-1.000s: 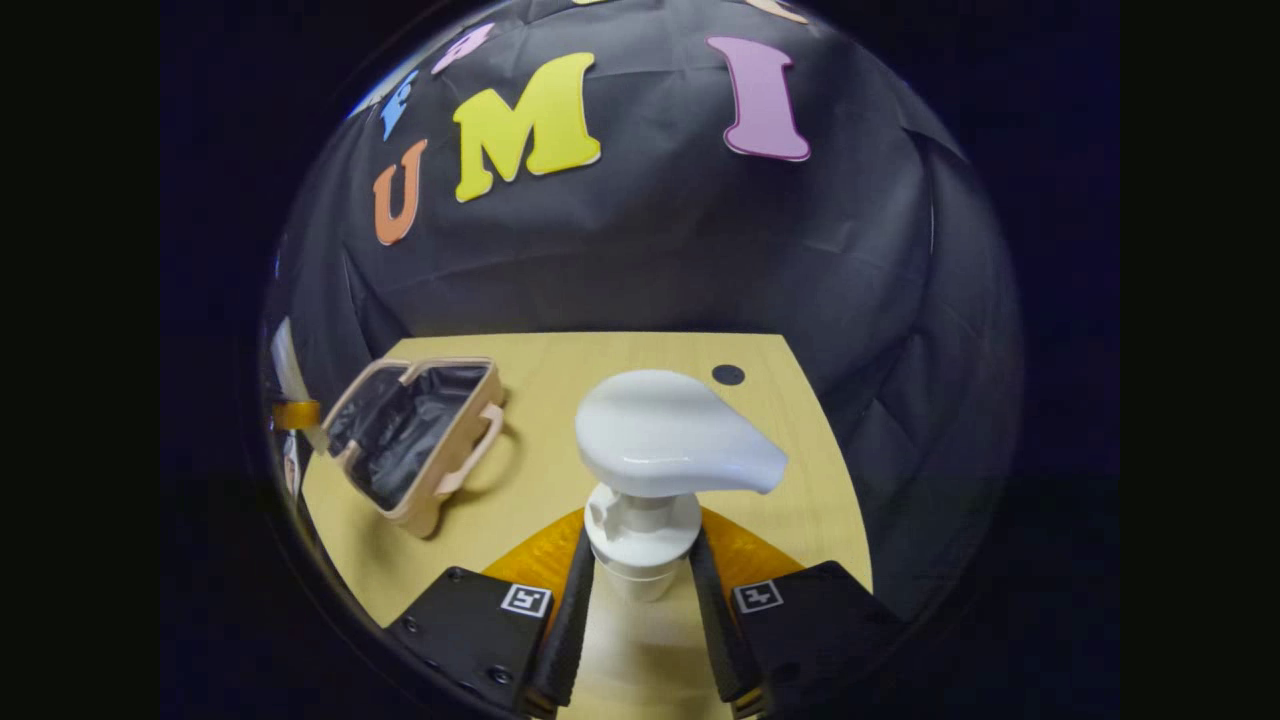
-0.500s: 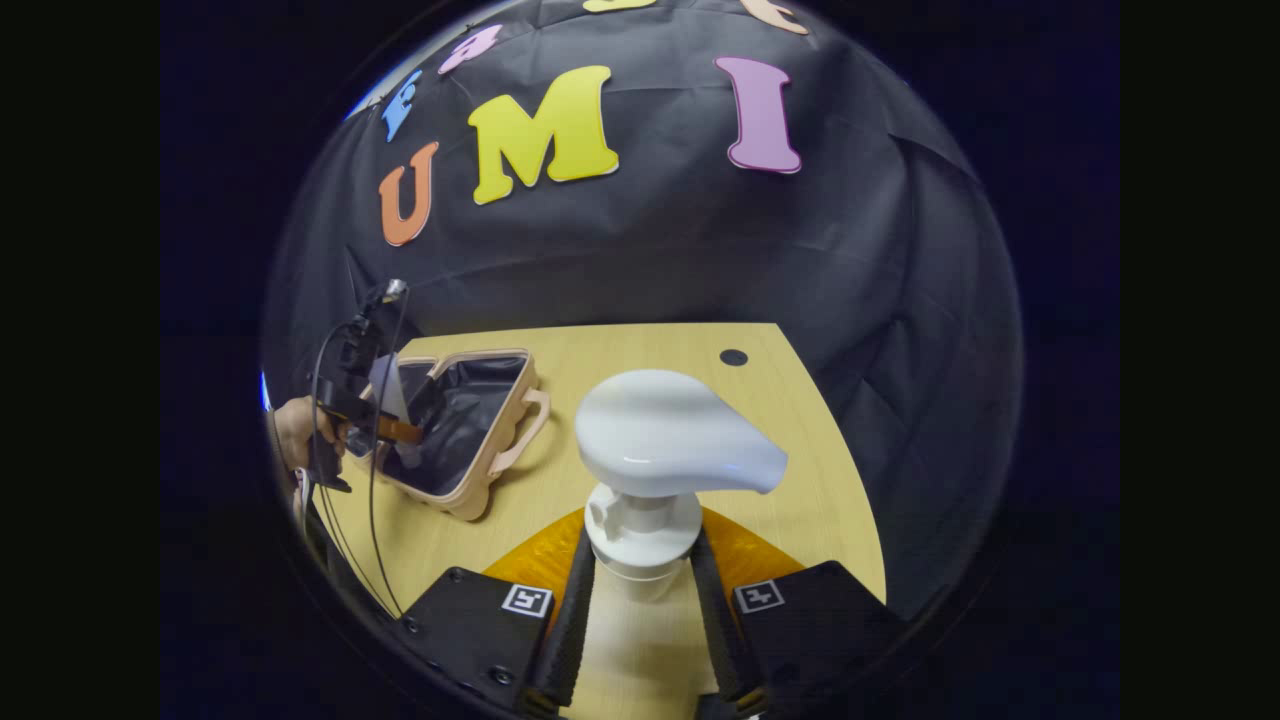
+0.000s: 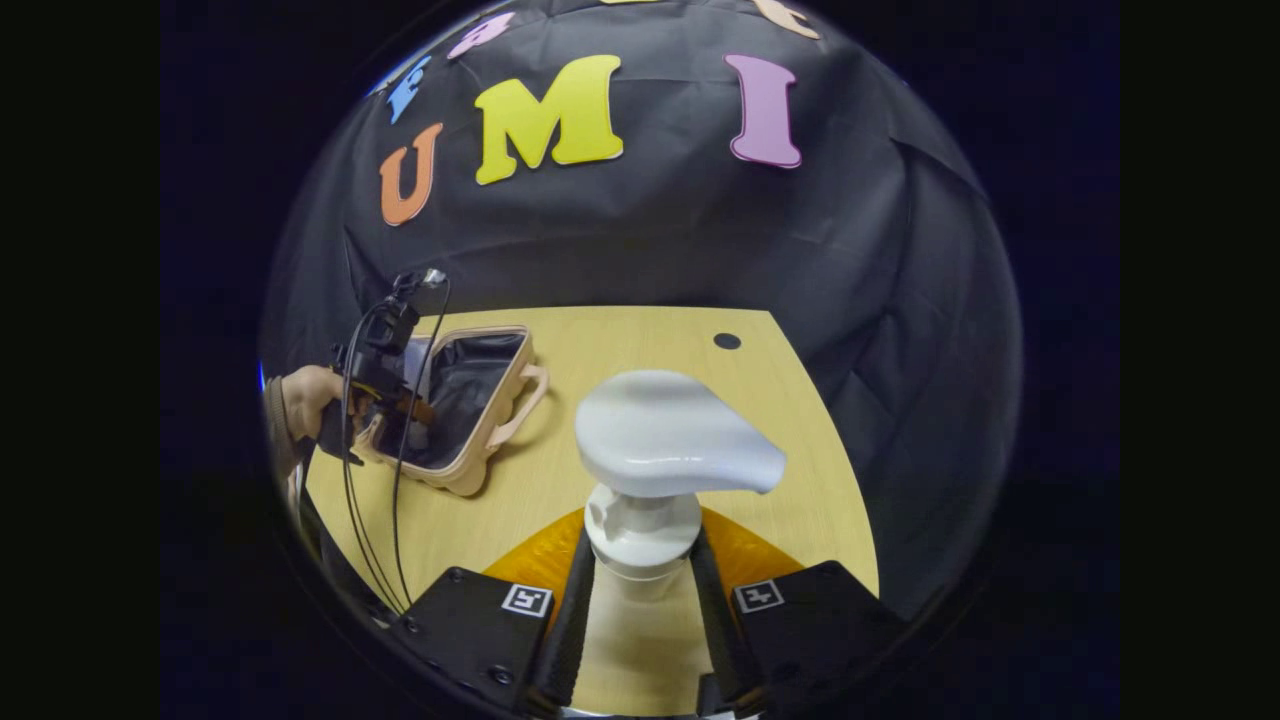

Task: First open the suitcase, pack the skin care products into it, and then close the suitcase.

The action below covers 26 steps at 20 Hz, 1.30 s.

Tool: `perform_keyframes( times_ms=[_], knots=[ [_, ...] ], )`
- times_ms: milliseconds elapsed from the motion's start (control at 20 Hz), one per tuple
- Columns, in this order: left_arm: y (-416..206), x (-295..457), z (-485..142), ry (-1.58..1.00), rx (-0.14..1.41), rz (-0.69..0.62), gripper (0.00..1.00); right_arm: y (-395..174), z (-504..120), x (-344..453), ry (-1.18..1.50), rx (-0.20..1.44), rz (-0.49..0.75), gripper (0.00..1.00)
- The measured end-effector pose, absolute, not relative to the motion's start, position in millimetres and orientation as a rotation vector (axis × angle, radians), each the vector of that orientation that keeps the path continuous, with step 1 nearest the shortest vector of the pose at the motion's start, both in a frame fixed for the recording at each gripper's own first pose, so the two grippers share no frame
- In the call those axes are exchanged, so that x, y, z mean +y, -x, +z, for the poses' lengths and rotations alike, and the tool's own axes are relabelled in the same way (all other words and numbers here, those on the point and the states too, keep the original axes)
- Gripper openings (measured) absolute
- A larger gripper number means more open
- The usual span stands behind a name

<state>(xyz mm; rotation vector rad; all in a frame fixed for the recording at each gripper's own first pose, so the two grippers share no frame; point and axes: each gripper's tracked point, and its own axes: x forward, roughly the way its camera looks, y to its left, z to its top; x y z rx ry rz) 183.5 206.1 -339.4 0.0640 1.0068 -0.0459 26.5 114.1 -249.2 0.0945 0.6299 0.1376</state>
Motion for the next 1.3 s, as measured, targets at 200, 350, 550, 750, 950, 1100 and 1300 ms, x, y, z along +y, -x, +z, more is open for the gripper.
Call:
perform_keyframes(
  times_ms=[200,350,550,750,950,1100,1300],
  knots=[
    [-181,206,-353,-0.017,1.043,-0.035,0.40,-34,-241,134,-0.088,0.631,0.164,0.49],
    [-180,206,-353,0.013,1.030,-0.033,0.46,-42,-226,157,-0.103,0.630,0.200,0.49],
    [-172,199,-340,0.086,0.986,-0.065,0.61,-66,-195,203,-0.091,0.587,0.286,0.49],
    [-156,203,-311,0.126,0.915,-0.065,0.82,-98,-173,264,-0.059,0.555,0.387,0.49],
    [-133,214,-267,0.113,0.777,-0.081,0.91,-118,-172,327,-0.060,0.570,0.467,0.49],
    [-108,238,-225,0.068,0.642,-0.054,0.99,-127,-187,364,-0.091,0.625,0.491,0.49],
    [-77,262,-165,0.038,0.416,-0.056,0.99,-141,-228,404,-0.078,0.741,0.523,0.49]
  ],
)
